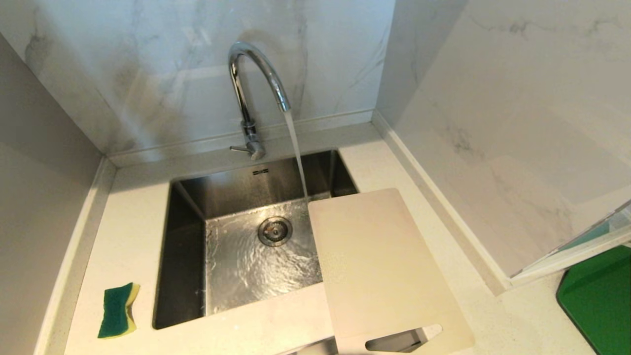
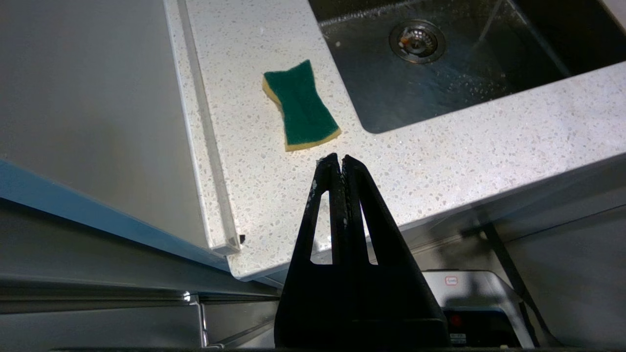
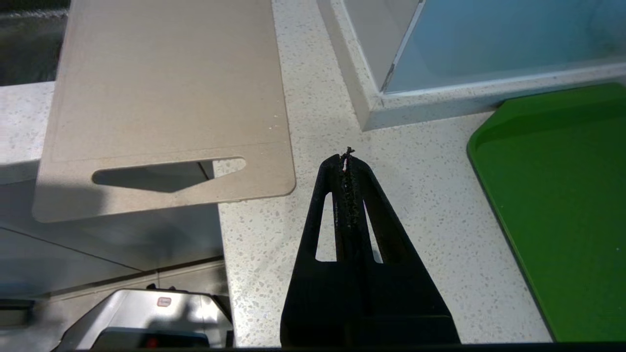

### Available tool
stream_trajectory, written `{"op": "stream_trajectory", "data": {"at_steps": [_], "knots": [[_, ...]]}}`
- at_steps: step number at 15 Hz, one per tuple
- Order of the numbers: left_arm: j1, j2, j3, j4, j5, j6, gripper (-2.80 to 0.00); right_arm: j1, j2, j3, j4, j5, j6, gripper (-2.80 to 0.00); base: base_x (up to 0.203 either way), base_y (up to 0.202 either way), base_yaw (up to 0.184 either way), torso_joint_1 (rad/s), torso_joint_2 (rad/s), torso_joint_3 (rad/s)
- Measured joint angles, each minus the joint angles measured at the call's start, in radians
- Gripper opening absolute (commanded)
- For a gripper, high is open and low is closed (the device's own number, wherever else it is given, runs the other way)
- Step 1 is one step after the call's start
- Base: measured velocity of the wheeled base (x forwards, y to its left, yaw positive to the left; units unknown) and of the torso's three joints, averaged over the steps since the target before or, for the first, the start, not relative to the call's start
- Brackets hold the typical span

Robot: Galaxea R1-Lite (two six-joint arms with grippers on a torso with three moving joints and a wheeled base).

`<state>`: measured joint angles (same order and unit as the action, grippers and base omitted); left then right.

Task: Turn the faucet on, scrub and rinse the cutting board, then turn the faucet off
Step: Turn off the tap

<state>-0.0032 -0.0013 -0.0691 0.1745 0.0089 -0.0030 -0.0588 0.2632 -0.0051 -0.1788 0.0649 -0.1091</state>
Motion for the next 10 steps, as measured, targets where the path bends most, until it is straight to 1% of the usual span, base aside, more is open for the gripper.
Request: {"op": "stream_trajectory", "data": {"at_steps": [3,4,5,9,10], "knots": [[0.000,0.000,0.000,0.000,0.000,0.000,-2.80,0.038,-0.130,0.005,0.111,-0.010,-0.028,-2.80,0.000,0.000,0.000,0.000,0.00,0.000],[0.000,0.000,0.000,0.001,0.000,0.000,-2.80,0.046,-0.177,0.005,0.161,-0.024,-0.027,-2.80,0.000,0.000,0.000,0.000,0.00,0.000],[0.000,0.000,0.000,0.000,0.000,0.000,-2.80,0.050,-0.206,0.005,0.183,-0.032,-0.021,-2.80,0.000,0.000,0.000,0.000,0.00,0.000],[0.000,0.000,0.000,0.000,0.000,0.000,-2.80,0.055,-0.256,0.005,0.190,-0.036,-0.013,-2.80,0.000,0.000,0.000,0.000,0.00,0.000],[0.000,0.000,0.000,0.000,0.000,0.000,-2.80,0.055,-0.260,0.005,0.189,-0.040,0.001,-2.80,0.000,0.000,0.000,0.000,0.00,0.000]]}}
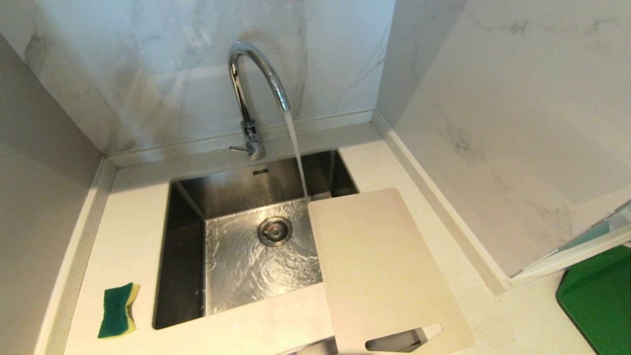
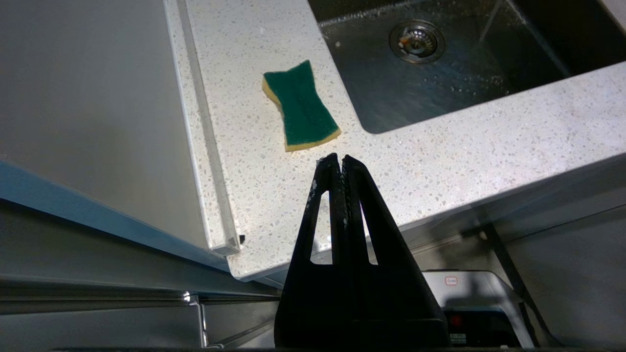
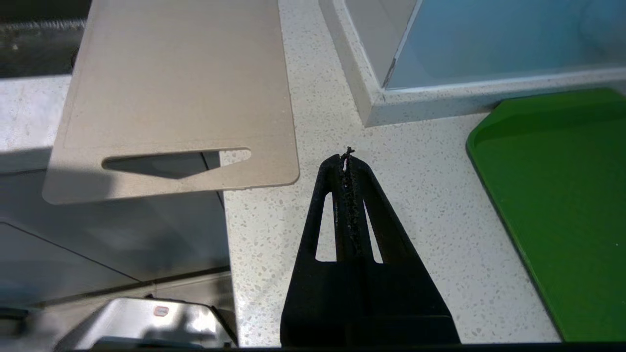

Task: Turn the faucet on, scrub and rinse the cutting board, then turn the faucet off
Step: Turn off the tap

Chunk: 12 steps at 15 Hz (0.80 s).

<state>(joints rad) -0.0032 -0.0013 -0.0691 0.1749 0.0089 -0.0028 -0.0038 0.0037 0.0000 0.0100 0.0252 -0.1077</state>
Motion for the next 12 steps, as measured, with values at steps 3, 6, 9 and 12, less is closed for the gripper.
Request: {"op": "stream_trajectory", "data": {"at_steps": [3,6,9,12], "knots": [[0.000,0.000,0.000,0.000,0.000,0.000,-2.80,0.001,-0.005,0.000,-0.004,-0.025,0.077,-2.80,0.000,0.000,0.000,0.000,0.00,0.000],[0.000,0.000,0.000,0.000,0.000,0.000,-2.80,0.001,-0.006,0.000,-0.006,-0.026,0.093,-2.80,0.000,0.000,0.000,0.000,0.00,0.000],[0.000,0.000,0.000,0.000,0.000,0.000,-2.80,0.001,-0.006,0.000,-0.007,-0.023,0.090,-2.80,0.000,0.000,0.000,0.000,0.00,0.000],[0.000,0.000,0.000,0.000,0.000,0.000,-2.80,0.001,-0.006,0.000,-0.007,-0.024,0.093,-2.80,0.000,0.000,0.000,0.000,0.00,0.000]]}}
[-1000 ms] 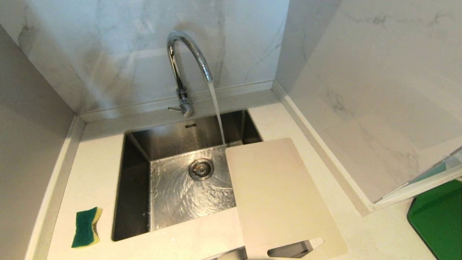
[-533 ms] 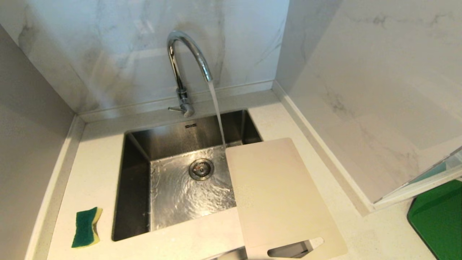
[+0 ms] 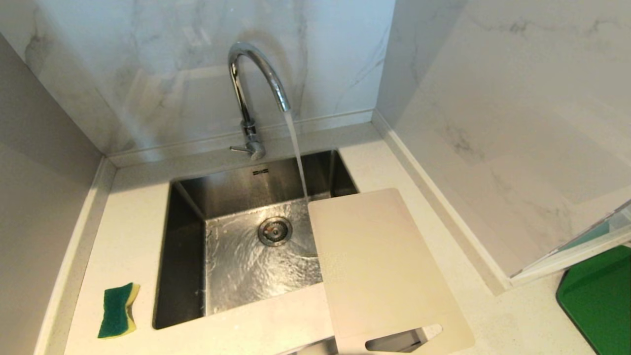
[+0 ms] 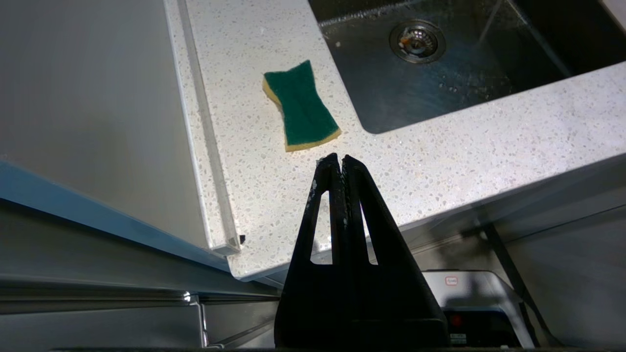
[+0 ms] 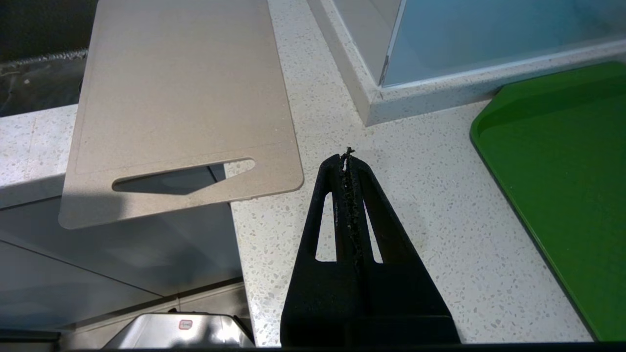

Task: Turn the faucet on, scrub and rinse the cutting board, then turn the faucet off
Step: Turn off the tap

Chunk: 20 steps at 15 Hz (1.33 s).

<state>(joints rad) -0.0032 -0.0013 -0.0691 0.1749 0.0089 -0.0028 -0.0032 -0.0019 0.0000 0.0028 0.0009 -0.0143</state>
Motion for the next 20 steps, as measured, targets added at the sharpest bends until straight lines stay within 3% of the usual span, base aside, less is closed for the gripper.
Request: {"op": "stream_trajectory", "data": {"at_steps": [12,16,20], "knots": [[0.000,0.002,-0.025,0.001,0.002,0.012,-2.80,0.000,0.000,0.000,0.002,-0.002,0.016,-2.80,0.000,0.000,0.000,0.000,0.00,0.000],[-0.006,0.117,-0.215,0.012,-0.023,0.013,-2.80,0.000,0.000,0.000,0.002,-0.001,0.014,-2.80,0.000,0.000,0.000,0.000,0.00,0.000],[-0.018,0.405,-0.527,0.021,-0.031,0.029,-2.80,0.000,0.000,0.000,0.001,-0.002,0.014,-2.80,0.000,0.000,0.000,0.000,0.00,0.000]]}}
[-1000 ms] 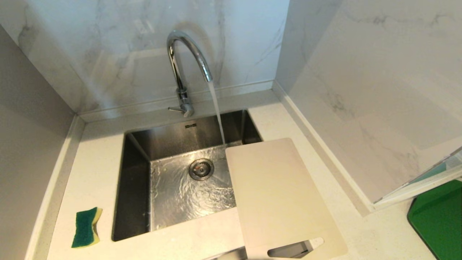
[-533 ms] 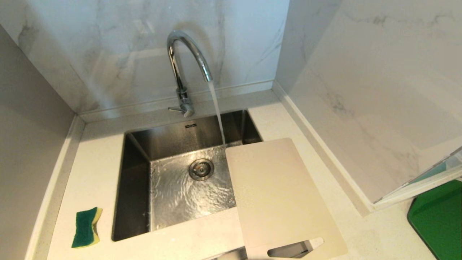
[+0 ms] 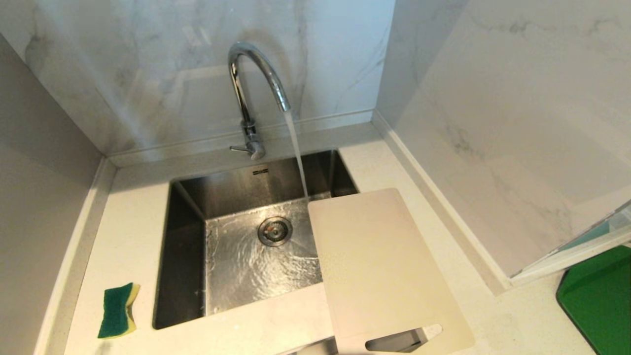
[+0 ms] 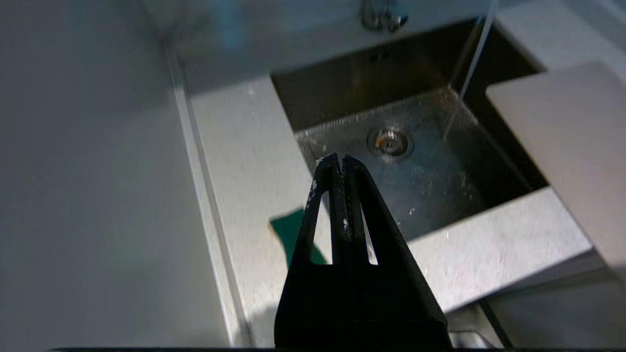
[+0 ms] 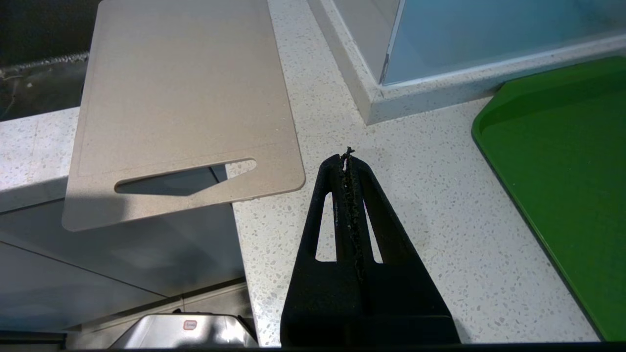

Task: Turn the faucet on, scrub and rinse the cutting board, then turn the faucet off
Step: Turn off the tap

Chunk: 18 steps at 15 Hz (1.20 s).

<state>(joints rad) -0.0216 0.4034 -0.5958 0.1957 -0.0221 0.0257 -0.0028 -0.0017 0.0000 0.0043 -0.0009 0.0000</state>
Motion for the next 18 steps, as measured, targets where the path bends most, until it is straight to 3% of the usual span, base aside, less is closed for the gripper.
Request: {"op": "stream_trajectory", "data": {"at_steps": [4,11,18], "knots": [[-0.013,0.263,-0.266,0.000,-0.009,0.027,-2.80,0.000,0.000,0.000,0.000,0.001,-0.001,-2.80,0.000,0.000,0.000,0.000,0.00,0.000],[-0.033,0.590,-0.508,0.002,-0.005,0.044,-2.80,0.000,0.000,0.000,-0.002,0.001,-0.002,-2.80,0.000,0.000,0.000,0.000,0.00,0.000],[-0.181,0.842,-0.670,0.001,0.143,0.037,-2.80,0.000,0.000,0.000,-0.003,0.001,-0.001,-2.80,0.000,0.000,0.000,0.000,0.00,0.000]]}}
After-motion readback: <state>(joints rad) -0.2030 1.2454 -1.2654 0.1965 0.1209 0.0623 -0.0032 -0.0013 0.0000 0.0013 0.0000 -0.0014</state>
